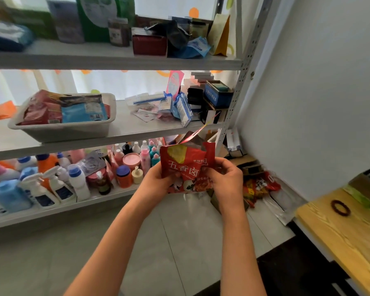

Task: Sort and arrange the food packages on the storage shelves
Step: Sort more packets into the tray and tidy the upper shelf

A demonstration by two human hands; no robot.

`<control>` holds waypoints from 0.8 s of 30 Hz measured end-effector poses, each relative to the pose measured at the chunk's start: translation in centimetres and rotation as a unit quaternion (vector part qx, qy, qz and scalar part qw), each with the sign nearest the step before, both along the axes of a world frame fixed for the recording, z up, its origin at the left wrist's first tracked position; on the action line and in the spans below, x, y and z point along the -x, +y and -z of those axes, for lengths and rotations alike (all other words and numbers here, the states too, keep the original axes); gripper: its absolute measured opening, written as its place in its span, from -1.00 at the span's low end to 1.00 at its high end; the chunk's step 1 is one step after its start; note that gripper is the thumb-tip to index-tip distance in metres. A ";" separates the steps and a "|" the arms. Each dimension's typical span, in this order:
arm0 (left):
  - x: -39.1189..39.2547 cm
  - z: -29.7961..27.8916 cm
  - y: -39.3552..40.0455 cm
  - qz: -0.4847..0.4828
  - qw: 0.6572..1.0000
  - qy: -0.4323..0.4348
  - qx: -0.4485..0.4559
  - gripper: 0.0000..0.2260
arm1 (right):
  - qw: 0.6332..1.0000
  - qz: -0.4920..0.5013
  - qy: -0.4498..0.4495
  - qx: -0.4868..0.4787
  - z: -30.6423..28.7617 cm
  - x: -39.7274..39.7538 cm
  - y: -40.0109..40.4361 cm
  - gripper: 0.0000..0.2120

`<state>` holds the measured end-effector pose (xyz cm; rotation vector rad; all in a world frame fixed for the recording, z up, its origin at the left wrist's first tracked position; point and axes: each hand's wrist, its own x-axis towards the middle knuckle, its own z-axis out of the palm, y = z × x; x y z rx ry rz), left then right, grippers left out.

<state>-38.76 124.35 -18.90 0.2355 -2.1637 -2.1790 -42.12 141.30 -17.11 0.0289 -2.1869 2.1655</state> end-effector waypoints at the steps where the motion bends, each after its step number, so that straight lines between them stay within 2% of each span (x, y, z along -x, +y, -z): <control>1: -0.1 0.2 -0.3 -0.005 1.000 0.005 0.002 -0.80 | 1.000 -0.006 -0.002 0.009 0.1 -0.1 -0.1 -0.76; 6: -0.6 0.8 -1.5 -0.016 1.000 0.017 0.000 -0.80 | 0.998 -0.017 -0.019 0.053 0.9 -0.1 -0.5 -0.76; 12: -1.7 1.0 -2.6 -0.030 0.999 0.016 -0.007 -0.79 | 0.997 -0.022 -0.040 0.062 1.6 0.1 -2.2 -0.75; 17: -2.9 0.5 -5.1 -0.060 0.997 0.015 -0.052 -0.79 | 0.997 -0.033 -0.033 0.066 2.2 0.4 -5.6 -0.82; 24: -4.1 -0.1 -10.6 -0.158 0.984 0.011 -0.086 -0.82 | 0.988 -0.080 -0.081 0.103 2.5 1.8 -12.7 -0.83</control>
